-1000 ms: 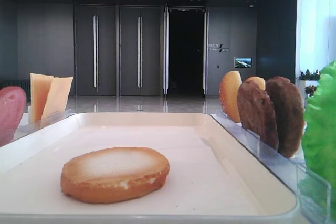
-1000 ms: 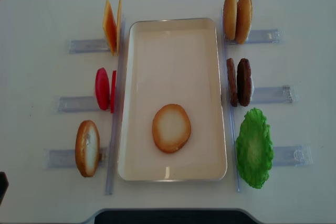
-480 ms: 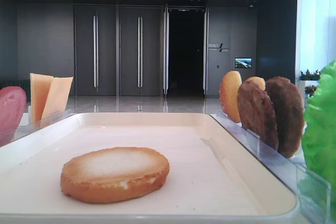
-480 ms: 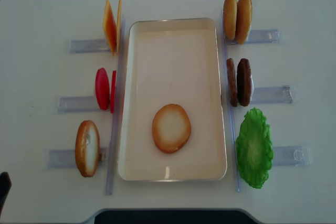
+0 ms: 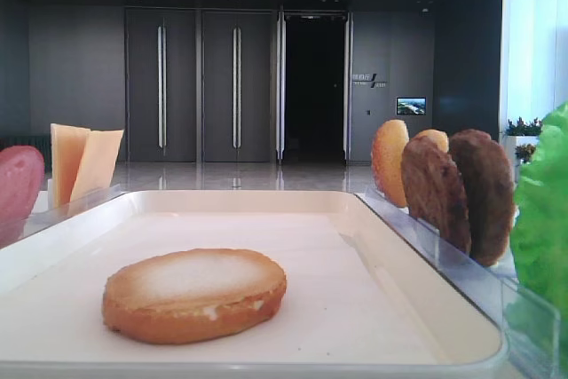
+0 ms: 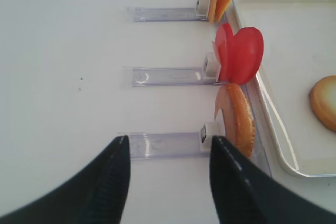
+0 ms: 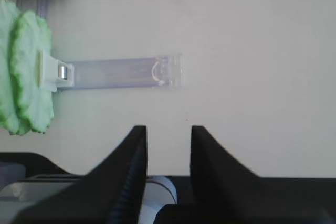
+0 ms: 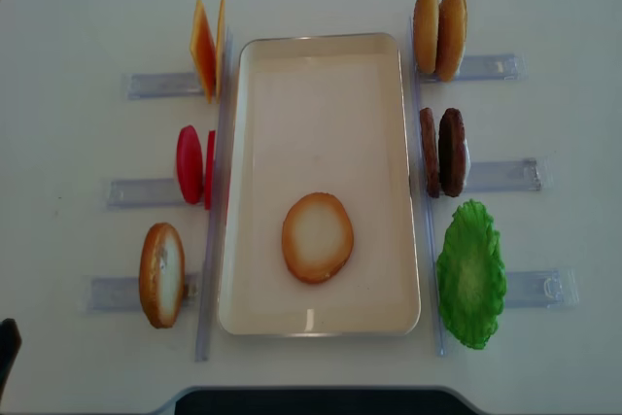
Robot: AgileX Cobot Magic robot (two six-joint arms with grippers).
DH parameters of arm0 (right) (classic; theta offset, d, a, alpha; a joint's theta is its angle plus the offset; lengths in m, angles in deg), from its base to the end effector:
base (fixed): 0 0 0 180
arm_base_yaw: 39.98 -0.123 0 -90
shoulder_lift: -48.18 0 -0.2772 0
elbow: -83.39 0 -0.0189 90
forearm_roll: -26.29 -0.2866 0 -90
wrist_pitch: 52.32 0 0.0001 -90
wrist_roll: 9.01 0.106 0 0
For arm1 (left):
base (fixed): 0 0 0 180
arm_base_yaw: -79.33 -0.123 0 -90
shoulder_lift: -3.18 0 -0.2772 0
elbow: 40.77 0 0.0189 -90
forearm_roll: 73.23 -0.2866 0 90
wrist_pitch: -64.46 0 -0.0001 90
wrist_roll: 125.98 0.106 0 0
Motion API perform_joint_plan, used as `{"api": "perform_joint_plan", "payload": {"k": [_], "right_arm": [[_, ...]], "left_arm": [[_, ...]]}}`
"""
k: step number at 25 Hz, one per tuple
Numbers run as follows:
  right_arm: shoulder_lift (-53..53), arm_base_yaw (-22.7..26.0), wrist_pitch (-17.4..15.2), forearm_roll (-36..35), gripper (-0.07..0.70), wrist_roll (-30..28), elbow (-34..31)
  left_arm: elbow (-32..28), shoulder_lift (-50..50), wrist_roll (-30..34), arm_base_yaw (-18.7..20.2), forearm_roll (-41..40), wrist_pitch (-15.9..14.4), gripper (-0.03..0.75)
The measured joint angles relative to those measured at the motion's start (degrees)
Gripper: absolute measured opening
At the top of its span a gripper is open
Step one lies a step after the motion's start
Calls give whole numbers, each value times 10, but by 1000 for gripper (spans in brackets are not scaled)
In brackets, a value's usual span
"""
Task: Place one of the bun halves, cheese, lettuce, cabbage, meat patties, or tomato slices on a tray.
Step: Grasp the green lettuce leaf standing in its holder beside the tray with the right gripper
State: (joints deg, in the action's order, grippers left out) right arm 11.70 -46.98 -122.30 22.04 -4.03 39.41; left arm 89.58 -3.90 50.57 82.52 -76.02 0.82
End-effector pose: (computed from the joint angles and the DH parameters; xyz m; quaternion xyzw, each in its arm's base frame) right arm 0.1071 0.0206 0.2620 -0.0136 0.9662 0.0633 0.2497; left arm 0.0457 0.0021 0.2766 -0.0034 0.8674 -0.0045 0.4976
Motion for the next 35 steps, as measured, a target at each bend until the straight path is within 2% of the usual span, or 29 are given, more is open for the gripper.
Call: {"api": "perform_joint_plan", "payload": {"k": [6, 10, 14, 17, 23, 28, 32, 35], "right_arm": [[-113, 0, 0, -1, 238, -3, 1], [-162, 0, -1, -1, 248, -44, 27], [-174, 0, -1, -29, 349, -93, 75], [-174, 0, -1, -64, 433, -99, 109], [-216, -10, -1, -106, 461, -88, 131], [-245, -74, -1, -119, 462, -50, 132], [-264, -156, -1, -115, 462, -1, 132], [-289, -211, 12, -90, 462, 42, 132]], "left_arm": [[0, 0, 0, 0, 0, 0, 336], [0, 0, 0, 0, 0, 0, 318], [0, 0, 0, 0, 0, 0, 316], [0, 0, 0, 0, 0, 0, 311], [0, 0, 0, 0, 0, 0, 307], [0, 0, 0, 0, 0, 0, 307], [0, 0, 0, 0, 0, 0, 307], [0, 0, 0, 0, 0, 0, 307]]}}
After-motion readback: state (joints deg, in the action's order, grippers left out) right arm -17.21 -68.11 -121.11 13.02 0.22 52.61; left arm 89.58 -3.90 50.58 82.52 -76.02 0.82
